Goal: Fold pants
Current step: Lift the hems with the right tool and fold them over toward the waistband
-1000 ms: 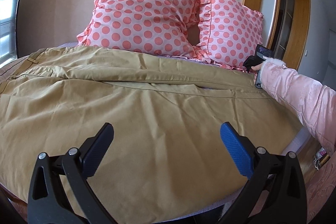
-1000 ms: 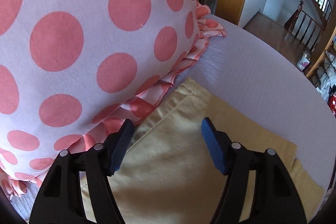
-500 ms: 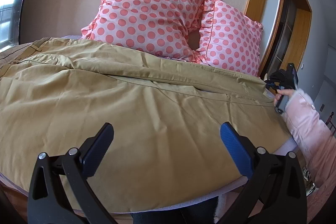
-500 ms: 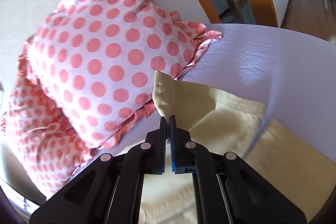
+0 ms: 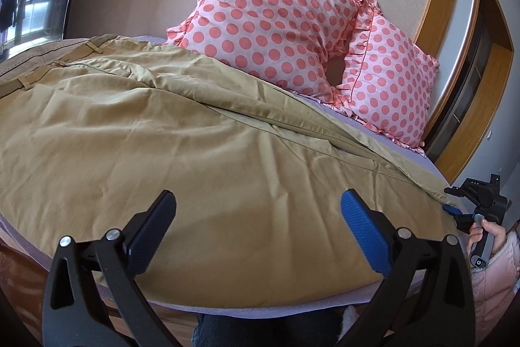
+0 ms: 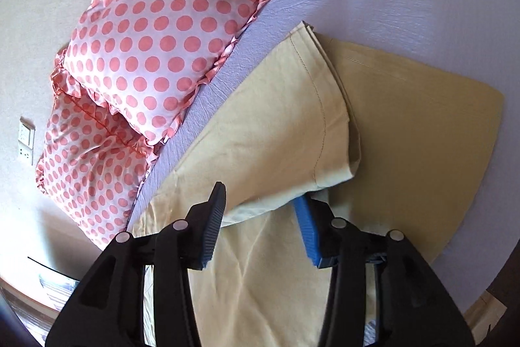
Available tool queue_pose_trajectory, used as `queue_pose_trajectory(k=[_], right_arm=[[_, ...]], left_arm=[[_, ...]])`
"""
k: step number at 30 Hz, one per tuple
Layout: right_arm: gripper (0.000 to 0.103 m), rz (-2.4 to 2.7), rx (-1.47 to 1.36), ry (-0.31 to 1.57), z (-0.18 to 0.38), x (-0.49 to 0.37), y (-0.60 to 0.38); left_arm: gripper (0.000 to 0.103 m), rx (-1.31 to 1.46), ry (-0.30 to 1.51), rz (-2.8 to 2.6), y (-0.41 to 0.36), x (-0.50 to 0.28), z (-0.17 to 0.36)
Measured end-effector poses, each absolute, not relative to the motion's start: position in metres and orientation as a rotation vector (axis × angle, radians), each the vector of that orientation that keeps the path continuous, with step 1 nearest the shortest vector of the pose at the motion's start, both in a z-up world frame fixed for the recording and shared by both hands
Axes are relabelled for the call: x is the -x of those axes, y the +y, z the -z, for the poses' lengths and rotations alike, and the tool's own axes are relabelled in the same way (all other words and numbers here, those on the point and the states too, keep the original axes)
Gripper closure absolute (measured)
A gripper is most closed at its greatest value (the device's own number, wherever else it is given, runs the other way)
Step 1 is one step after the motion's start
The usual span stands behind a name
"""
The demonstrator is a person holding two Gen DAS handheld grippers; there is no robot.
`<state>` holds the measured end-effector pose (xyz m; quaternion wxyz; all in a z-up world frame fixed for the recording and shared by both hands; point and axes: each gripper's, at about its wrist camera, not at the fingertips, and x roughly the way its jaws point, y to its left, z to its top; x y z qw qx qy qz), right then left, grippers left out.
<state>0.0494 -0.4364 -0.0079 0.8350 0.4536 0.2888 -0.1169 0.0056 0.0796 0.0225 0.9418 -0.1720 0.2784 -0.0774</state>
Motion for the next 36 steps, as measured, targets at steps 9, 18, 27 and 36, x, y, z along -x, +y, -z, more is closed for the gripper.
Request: queue_pose_trajectory(k=[9, 18, 27, 36], right_arm=[[0.101, 0.189, -1.006, 0.471, 0.026, -0.061, -0.451], [0.101, 0.043, -0.968, 0.184, 0.011, 0.017, -0.471], [0.101, 0.045, -0.990, 0.187, 0.022, 0.025, -0.474], [0.101, 0.065, -0.970, 0.174, 0.017, 0.028, -0.482]], left_arm=[[0.002, 0.456, 0.536, 0.203, 0.130, -0.036, -0.062], [0.002, 0.499, 0.626, 0.095, 0.186, -0.142, -0.097], [0.014, 0.547, 0.833, -0.184, 0.219, -0.271, -0.065], [0.093, 0.542, 0.731, -0.104, 0.231, -0.199, -0.078]])
